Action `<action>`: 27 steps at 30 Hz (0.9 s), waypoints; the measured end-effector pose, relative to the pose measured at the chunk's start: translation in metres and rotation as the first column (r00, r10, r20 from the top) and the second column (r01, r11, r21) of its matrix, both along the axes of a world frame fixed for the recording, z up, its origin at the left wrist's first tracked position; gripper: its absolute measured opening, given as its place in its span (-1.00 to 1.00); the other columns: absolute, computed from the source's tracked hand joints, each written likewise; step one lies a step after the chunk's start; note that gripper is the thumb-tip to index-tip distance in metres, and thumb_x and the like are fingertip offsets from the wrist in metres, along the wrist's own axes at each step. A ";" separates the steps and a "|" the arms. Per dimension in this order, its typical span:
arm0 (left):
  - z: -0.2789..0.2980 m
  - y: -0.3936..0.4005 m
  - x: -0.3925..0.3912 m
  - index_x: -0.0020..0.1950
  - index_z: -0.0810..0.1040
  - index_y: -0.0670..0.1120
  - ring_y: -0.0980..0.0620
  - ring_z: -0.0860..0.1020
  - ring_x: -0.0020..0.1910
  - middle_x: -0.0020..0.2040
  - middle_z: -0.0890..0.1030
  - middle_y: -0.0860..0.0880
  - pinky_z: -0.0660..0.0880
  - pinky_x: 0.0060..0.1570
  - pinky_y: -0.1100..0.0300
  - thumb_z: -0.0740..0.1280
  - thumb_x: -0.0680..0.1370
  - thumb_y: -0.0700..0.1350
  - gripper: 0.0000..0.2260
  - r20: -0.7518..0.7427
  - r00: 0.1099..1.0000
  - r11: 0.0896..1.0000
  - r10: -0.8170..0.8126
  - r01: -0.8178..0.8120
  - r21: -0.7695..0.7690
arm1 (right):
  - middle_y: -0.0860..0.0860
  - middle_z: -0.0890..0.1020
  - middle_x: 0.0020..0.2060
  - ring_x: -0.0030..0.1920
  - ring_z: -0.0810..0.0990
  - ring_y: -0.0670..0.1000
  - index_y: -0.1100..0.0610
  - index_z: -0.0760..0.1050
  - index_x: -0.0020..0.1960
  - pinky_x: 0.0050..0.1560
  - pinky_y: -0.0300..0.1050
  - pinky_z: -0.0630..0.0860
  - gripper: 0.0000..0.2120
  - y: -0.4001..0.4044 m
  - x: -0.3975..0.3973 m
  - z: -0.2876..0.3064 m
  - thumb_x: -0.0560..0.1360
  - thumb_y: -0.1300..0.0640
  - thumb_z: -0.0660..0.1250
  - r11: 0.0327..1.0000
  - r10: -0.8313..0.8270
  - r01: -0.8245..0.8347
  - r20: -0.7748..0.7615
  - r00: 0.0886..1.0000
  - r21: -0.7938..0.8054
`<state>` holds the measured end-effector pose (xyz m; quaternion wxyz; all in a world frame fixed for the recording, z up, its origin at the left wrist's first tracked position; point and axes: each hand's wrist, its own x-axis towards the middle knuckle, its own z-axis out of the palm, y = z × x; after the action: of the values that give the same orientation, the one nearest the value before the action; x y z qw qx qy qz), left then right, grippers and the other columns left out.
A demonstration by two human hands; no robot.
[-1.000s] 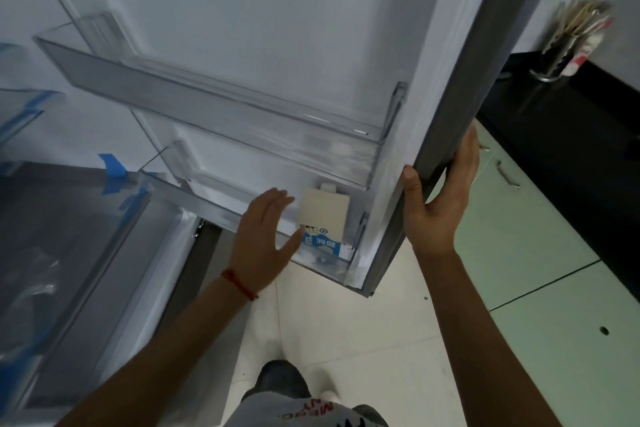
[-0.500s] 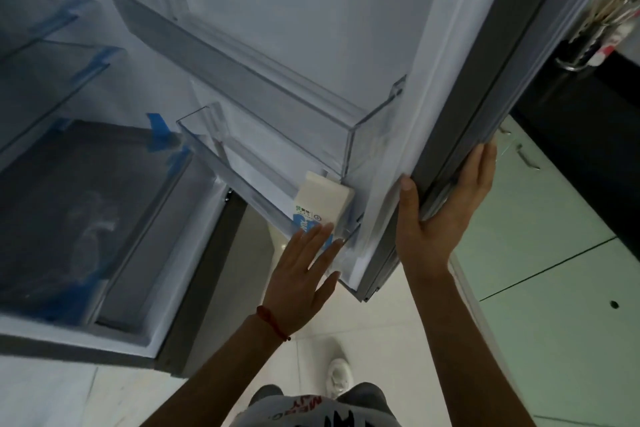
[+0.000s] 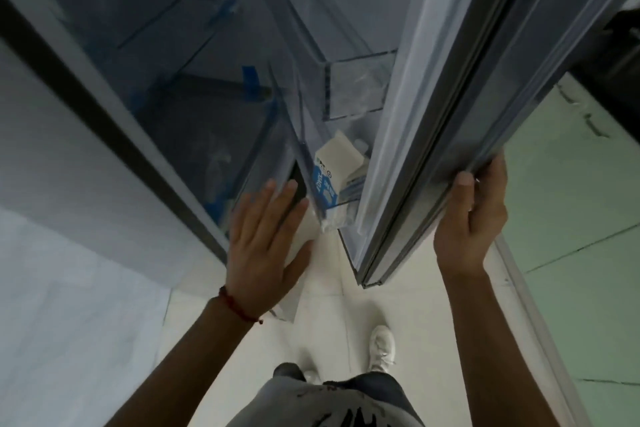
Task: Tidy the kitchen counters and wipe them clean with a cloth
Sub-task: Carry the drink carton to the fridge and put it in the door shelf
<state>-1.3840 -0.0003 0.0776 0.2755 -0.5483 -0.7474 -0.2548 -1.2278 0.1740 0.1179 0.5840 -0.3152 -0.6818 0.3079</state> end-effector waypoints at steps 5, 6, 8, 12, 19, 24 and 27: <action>0.028 -0.065 -0.040 0.50 0.03 0.04 0.07 -0.04 0.53 0.54 -0.05 0.11 0.03 0.47 -0.03 0.17 0.56 0.04 -0.45 -0.140 0.978 0.963 0.157 -0.120 0.242 | -0.26 0.40 -0.39 -0.38 0.36 -0.26 0.08 0.32 0.01 -0.32 -0.63 0.26 -0.85 -0.043 -0.034 -0.003 0.56 0.01 0.10 0.993 0.095 -0.102 0.112 0.989 0.055; 0.031 -0.073 -0.050 0.50 0.02 0.03 0.07 -0.03 0.53 0.54 -0.06 0.12 0.04 0.47 -0.02 0.18 0.56 0.03 -0.44 -0.124 0.973 0.946 0.197 -0.156 0.284 | -0.19 0.42 -0.35 -0.36 0.38 -0.24 0.12 0.31 0.06 -0.30 -0.64 0.27 -0.75 -0.052 -0.042 -0.006 0.57 -0.06 0.08 0.988 0.128 -0.136 0.112 0.985 0.069; 0.034 -0.083 -0.071 0.50 -0.04 0.04 0.09 -0.03 0.52 0.54 -0.07 0.14 0.04 0.49 0.02 0.17 0.57 0.01 -0.43 -0.050 0.966 0.916 0.252 -0.221 0.336 | 0.19 0.55 -0.31 -0.30 0.48 -0.11 0.18 0.26 0.20 -0.21 -0.62 0.34 -0.57 -0.067 -0.060 -0.016 0.56 -0.15 0.04 0.972 0.223 -0.228 0.084 0.971 0.059; 0.026 -0.079 -0.099 0.49 -0.11 0.11 0.01 0.01 0.50 0.48 0.08 -0.17 0.07 0.50 -0.02 0.06 0.60 0.05 -0.48 0.209 0.944 0.897 0.257 -0.313 0.313 | 0.42 0.54 0.02 -0.06 0.57 0.38 0.14 0.12 0.38 -0.01 -0.19 0.53 -0.44 -0.089 -0.089 -0.025 0.55 -0.22 0.04 0.941 0.339 -0.337 0.088 0.937 -0.040; 0.013 -0.069 -0.109 0.48 -0.15 0.15 0.12 -0.08 0.51 0.52 -0.16 0.21 0.00 0.51 0.09 -0.06 0.60 0.13 -0.52 0.263 0.936 0.899 0.235 -0.312 0.306 | 0.17 0.16 0.45 0.48 0.12 -0.02 0.09 -0.11 0.46 0.46 -0.30 0.11 -0.43 -0.124 -0.141 -0.023 0.57 -0.09 0.04 0.863 0.449 -0.489 0.248 0.858 0.129; 0.014 -0.072 -0.110 0.48 -0.15 0.18 0.17 -0.11 0.51 0.49 -0.20 0.30 -0.05 0.51 0.19 -0.11 0.59 0.16 -0.53 0.275 0.933 0.910 0.231 -0.308 0.278 | 0.15 0.09 0.42 0.46 0.12 0.12 -0.09 -0.21 0.49 0.47 -0.15 0.14 -0.42 -0.136 -0.165 -0.032 0.59 -0.11 0.00 0.848 0.433 -0.497 0.301 0.850 0.183; 0.015 -0.074 -0.108 0.48 -0.13 0.18 0.13 -0.05 0.50 0.54 -0.08 0.14 0.01 0.50 0.16 -0.07 0.60 0.14 -0.53 0.270 0.933 0.910 0.238 -0.312 0.275 | 0.18 0.16 0.45 0.46 0.14 0.03 0.08 -0.03 0.46 0.46 -0.32 0.10 -0.45 -0.127 -0.157 -0.037 0.58 -0.13 0.01 0.848 0.450 -0.512 0.325 0.832 0.135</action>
<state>-1.4923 -0.0746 0.0926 0.3037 -0.3529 -0.7943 -0.3902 -1.3850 0.0466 0.0808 0.4151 -0.1072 -0.8443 0.3215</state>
